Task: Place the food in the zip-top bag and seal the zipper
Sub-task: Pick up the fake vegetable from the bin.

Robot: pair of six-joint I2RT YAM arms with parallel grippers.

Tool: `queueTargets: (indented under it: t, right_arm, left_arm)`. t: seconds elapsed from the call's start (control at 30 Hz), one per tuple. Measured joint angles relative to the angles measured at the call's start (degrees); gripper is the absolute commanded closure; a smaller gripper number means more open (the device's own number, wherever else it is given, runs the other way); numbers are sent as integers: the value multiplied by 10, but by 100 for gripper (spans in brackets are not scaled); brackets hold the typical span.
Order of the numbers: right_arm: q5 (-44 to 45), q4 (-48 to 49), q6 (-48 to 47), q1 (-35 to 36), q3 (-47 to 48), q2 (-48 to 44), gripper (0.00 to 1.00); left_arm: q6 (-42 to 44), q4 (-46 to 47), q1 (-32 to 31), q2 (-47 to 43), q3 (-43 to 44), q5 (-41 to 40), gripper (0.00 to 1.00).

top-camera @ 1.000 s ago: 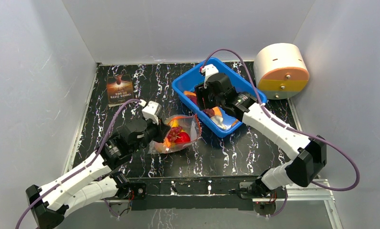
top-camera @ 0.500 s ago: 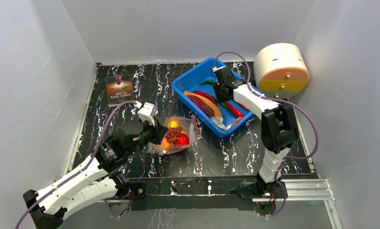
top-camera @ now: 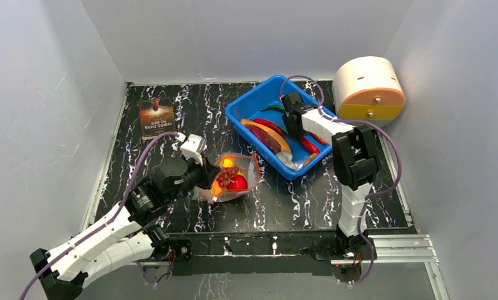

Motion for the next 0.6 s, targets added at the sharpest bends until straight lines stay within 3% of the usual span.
queueTargets:
  t: [0.17, 0.6]
  right_arm:
    - [4, -1, -4, -3, 0, 24, 60]
    - [5, -5, -12, -7, 0, 32, 78]
  left_arm:
    - [0, -1, 0, 0, 0, -1, 100]
    - [0, -3, 0, -1, 0, -2, 100]
